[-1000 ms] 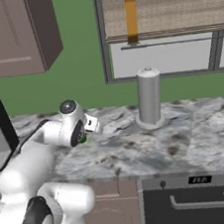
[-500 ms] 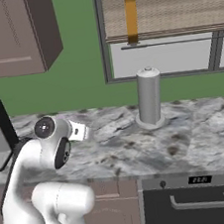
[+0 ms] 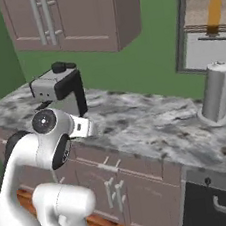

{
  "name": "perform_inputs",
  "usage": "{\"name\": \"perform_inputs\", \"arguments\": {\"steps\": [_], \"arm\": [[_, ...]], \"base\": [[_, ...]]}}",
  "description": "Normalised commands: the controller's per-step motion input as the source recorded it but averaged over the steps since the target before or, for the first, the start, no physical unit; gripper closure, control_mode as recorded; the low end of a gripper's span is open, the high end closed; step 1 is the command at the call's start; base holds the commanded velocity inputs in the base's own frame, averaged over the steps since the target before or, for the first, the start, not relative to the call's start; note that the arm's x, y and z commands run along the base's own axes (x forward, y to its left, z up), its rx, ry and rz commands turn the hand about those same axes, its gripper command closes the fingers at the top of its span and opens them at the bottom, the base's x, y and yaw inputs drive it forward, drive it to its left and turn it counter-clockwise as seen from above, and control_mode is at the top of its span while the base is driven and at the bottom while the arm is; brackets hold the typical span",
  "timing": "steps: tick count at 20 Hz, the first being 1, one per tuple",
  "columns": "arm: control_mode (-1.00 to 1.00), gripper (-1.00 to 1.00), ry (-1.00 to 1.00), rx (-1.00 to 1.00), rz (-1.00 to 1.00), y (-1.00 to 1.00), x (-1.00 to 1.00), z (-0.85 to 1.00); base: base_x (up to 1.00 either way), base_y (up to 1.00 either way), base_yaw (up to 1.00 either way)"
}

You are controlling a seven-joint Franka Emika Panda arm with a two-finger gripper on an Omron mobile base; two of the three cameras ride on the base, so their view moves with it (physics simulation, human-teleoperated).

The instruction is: Place the pitcher and cup on the dining counter for serving.

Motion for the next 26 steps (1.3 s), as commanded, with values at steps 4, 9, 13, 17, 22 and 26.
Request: {"name": "perform_inputs", "arguments": {"steps": [4,9,13,17,22,26], "arm": [[1.0,1.0,0.0,0.0,0.0,0.0,0.0,0.0],[1.0,1.0,0.0,0.0,0.0,0.0,0.0,0.0],[1.0,1.0,0.0,0.0,0.0,0.0,0.0,0.0],[1.0,1.0,0.0,0.0,0.0,0.0,0.0,0.0],[1.0,1.0,0.0,0.0,0.0,0.0,0.0,0.0],[1.0,1.0,0.0,0.0,0.0,0.0,0.0,0.0]], "base": [[-0.23,0.0,1.0],[-0.09,0.0,1.0],[-0.09,0.0,1.0],[-0.04,0.0,1.0],[0.06,0.0,0.98],[0.9,-0.01,0.68]]}}
